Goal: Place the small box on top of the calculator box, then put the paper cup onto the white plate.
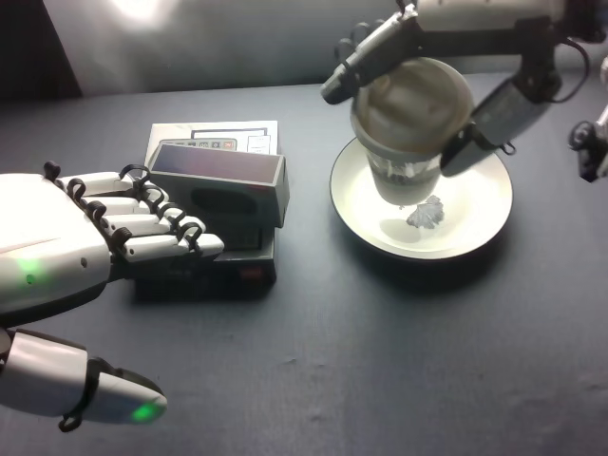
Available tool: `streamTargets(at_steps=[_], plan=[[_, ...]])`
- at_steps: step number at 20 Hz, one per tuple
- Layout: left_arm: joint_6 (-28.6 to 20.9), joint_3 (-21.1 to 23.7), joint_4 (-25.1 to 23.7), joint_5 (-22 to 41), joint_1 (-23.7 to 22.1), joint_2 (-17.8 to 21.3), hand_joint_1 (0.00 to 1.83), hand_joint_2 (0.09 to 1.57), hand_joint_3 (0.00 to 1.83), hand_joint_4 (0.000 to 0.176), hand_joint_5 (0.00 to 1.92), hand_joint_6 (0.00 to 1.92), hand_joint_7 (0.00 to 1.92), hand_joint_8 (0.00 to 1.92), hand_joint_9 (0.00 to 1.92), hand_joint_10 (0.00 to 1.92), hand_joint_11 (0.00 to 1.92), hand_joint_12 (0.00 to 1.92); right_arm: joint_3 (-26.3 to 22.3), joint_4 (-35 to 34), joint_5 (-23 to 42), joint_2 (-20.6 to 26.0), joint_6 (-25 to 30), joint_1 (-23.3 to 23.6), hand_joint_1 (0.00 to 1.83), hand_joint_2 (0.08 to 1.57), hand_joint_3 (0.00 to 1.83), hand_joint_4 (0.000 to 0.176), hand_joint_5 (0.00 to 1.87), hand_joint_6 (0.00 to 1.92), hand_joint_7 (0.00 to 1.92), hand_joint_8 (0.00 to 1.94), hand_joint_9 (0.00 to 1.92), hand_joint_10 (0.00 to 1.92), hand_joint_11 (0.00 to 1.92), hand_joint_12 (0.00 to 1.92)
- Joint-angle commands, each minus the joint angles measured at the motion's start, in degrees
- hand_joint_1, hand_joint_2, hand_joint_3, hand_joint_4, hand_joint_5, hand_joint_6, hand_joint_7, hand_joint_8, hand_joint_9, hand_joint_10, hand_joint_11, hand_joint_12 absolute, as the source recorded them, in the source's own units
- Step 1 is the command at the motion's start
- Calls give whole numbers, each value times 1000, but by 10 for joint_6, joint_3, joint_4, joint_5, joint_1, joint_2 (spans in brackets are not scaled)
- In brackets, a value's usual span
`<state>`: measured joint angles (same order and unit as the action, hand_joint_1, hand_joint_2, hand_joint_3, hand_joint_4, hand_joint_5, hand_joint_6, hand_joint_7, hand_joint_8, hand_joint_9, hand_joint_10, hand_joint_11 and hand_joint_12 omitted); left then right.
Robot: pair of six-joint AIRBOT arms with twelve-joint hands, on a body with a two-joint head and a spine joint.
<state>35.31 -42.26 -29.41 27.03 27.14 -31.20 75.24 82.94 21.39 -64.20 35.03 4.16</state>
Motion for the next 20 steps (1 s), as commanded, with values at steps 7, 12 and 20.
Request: streamTargets(at_steps=[7,12,20], plan=[[-3,-1,10,51,-7,7,138,1066,2,0,148,1,194,0,200,1,0,403,53,-126,22,-24,-74,-31,1471,1214,2,0,739,1315,811,1138,659,1380,574,1851],[-7,-1,9,51,-7,7,132,1079,0,0,155,0,193,1,210,2,0,446,60,-219,45,-26,-146,-65,1472,1212,0,0,746,1295,820,1129,663,1377,578,1851],[-15,-3,-1,52,-7,7,110,1101,0,0,128,3,168,4,180,5,0,371,92,-316,66,-38,-184,-116,1472,1214,0,0,730,1312,812,1136,664,1382,588,1849]])
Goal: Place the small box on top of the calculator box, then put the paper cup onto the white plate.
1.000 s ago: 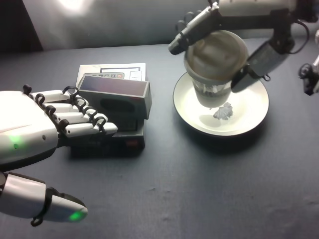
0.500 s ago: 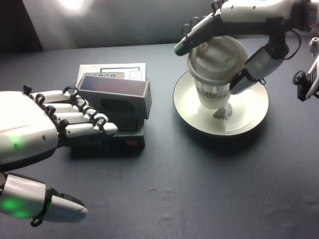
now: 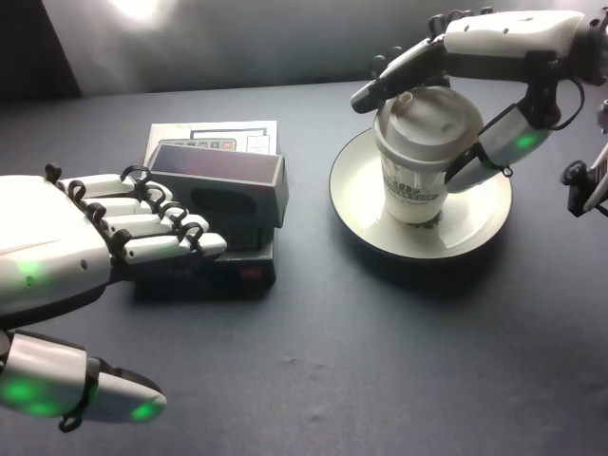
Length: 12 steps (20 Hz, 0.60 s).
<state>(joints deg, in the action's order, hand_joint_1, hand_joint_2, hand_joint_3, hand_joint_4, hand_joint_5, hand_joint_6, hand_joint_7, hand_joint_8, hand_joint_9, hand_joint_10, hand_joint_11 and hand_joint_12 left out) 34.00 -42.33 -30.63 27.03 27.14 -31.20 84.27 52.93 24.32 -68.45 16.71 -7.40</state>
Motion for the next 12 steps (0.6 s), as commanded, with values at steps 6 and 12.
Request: streamTargets(at_steps=[6,12], plan=[[-4,-2,11,52,-7,7,121,1102,2,0,129,6,163,7,175,6,0,371,18,-34,39,-10,-26,-5,1473,1211,0,0,723,1330,831,1113,680,1358,580,1840],[-7,0,11,52,-7,7,128,1095,2,0,149,1,185,1,195,0,0,410,63,-39,39,-34,-27,-4,1332,1218,0,0,756,75,797,56,718,161,330,1003]])
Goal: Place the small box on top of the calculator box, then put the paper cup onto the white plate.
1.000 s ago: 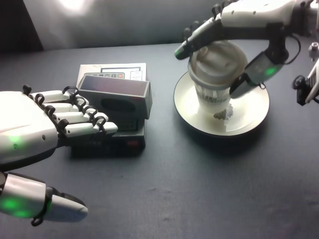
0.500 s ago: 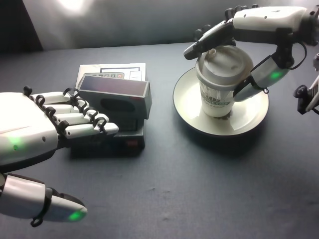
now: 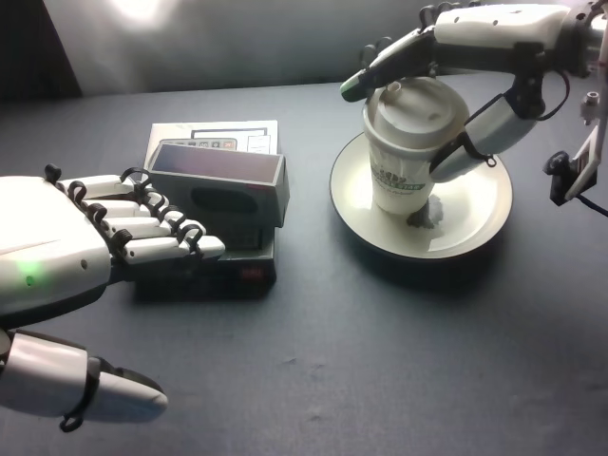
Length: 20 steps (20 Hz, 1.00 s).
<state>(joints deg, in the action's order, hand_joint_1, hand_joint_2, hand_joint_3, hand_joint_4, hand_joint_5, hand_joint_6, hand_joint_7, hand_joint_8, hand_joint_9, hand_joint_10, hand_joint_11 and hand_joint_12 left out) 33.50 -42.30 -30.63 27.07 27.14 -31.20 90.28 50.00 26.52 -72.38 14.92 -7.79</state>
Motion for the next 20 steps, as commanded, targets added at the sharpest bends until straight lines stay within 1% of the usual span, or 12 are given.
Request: streamTargets(at_steps=[1,4,7,8,10,11,13,14,15,17,19,20], plan=[[-2,0,11,51,-7,7,126,1094,1,0,141,0,187,2,198,2,0,410,6,-12,16,4,-9,-1,1288,1224,0,0,732,20,763,12,692,73,264,1024],[-2,0,15,51,-8,7,149,1096,2,0,152,3,188,1,197,1,0,436,6,-15,12,3,-4,0,1117,1089,0,0,571,0,583,0,552,0,132,1045],[-2,0,14,51,-7,7,159,1095,1,0,144,0,167,1,176,1,0,379,7,-15,11,3,1,0,1012,1002,0,0,501,0,508,0,476,0,82,1035],[-2,0,13,51,-7,7,159,1094,0,0,138,0,159,0,168,0,0,372,7,-15,11,3,1,0,998,992,0,0,485,0,486,0,455,0,64,1029],[-2,0,13,51,-6,7,140,1091,0,0,139,1,182,5,196,6,0,419,7,-15,11,3,1,2,926,1007,4,0,435,0,441,0,421,0,48,983],[-2,0,13,51,-6,7,157,1091,0,0,143,2,185,5,200,6,0,424,7,-15,11,3,2,3,898,1018,9,0,426,0,434,0,418,1,49,984],[-2,-1,12,51,-6,7,133,1093,0,0,151,4,190,5,200,5,0,397,7,-14,11,3,2,5,862,1024,5,0,408,0,416,0,393,0,10,1007],[-2,0,12,51,-6,7,111,1096,2,0,150,3,194,6,204,5,0,403,7,-9,11,3,7,7,881,1009,0,0,420,6,423,4,399,3,2,1010],[-2,0,12,51,-6,7,158,1083,0,0,184,4,236,7,249,8,0,492,7,-4,11,3,13,8,833,989,0,0,410,1,410,0,394,1,0,1005],[-3,0,12,51,-7,7,164,1086,1,0,168,0,217,0,232,0,0,452,7,13,12,4,32,10,775,925,0,0,350,0,349,0,356,0,0,955],[-3,0,12,51,-7,7,177,1084,0,0,170,2,216,1,234,2,0,443,6,24,12,6,46,10,642,903,0,0,288,0,284,0,319,0,0,948],[-3,0,12,51,-7,7,175,1083,0,0,167,1,217,2,235,2,0,442,6,29,14,7,54,11,627,900,0,0,282,0,272,1,307,1,0,919]])
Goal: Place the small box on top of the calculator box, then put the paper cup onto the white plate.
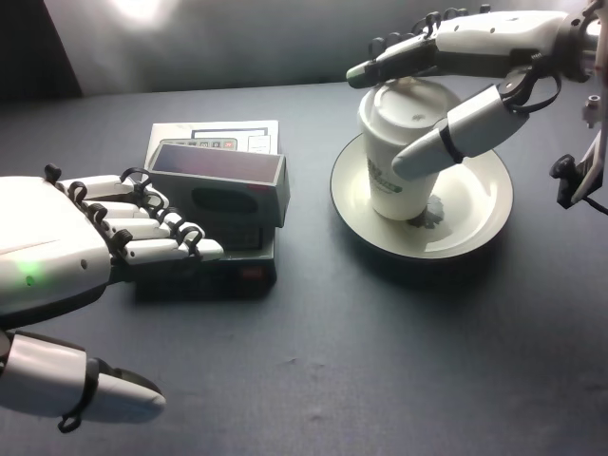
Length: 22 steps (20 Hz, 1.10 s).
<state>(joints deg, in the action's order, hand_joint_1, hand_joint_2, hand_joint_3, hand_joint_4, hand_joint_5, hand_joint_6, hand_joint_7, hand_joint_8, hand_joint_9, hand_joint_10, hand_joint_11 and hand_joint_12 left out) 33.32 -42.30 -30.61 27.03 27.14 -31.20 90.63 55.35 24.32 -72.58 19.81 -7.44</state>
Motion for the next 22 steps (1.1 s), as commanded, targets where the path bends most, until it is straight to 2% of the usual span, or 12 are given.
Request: streamTargets(at_steps=[1,9,12,15,17,19,20,21,22], plan=[[-1,0,12,52,-7,7,183,1084,0,0,158,0,204,0,219,0,0,420,1,-22,36,12,10,9,610,886,0,0,259,0,248,0,289,0,0,895],[-1,-1,12,52,-8,7,195,1083,0,0,147,3,192,1,205,1,0,398,-37,19,42,46,20,42,466,826,0,0,141,0,165,0,208,2,0,756],[-1,-1,12,52,-8,7,190,1087,1,0,142,0,180,3,188,6,0,331,-85,53,45,92,20,60,447,818,0,0,139,0,161,0,202,0,0,733],[-1,0,12,52,-8,7,172,1078,0,0,167,2,216,7,227,10,0,422,-124,120,84,133,14,71,366,799,0,0,92,0,115,1,145,1,0,590],[-1,0,12,52,-6,7,160,1079,1,0,164,1,215,3,227,2,0,435,-143,120,117,165,-22,73,384,789,0,0,77,0,83,0,116,0,0,573],[0,0,12,52,-7,7,173,1085,2,0,166,2,220,4,231,3,0,449,-175,120,137,194,-113,72,362,785,0,0,65,3,65,2,99,2,0,539],[2,2,12,51,-7,7,178,1079,0,0,193,7,245,8,258,8,0,501,-200,120,153,215,-184,70,373,771,0,0,61,1,59,0,92,0,0,520],[2,3,12,50,-8,7,168,1078,0,0,195,6,252,8,261,7,0,507,-217,123,166,229,-216,65,381,760,0,0,60,0,59,0,91,0,0,502],[3,5,12,48,-8,7,169,1082,1,0,187,1,239,3,245,3,0,466,-226,126,174,236,-217,59,380,763,0,0,47,1,47,1,74,1,0,458]])
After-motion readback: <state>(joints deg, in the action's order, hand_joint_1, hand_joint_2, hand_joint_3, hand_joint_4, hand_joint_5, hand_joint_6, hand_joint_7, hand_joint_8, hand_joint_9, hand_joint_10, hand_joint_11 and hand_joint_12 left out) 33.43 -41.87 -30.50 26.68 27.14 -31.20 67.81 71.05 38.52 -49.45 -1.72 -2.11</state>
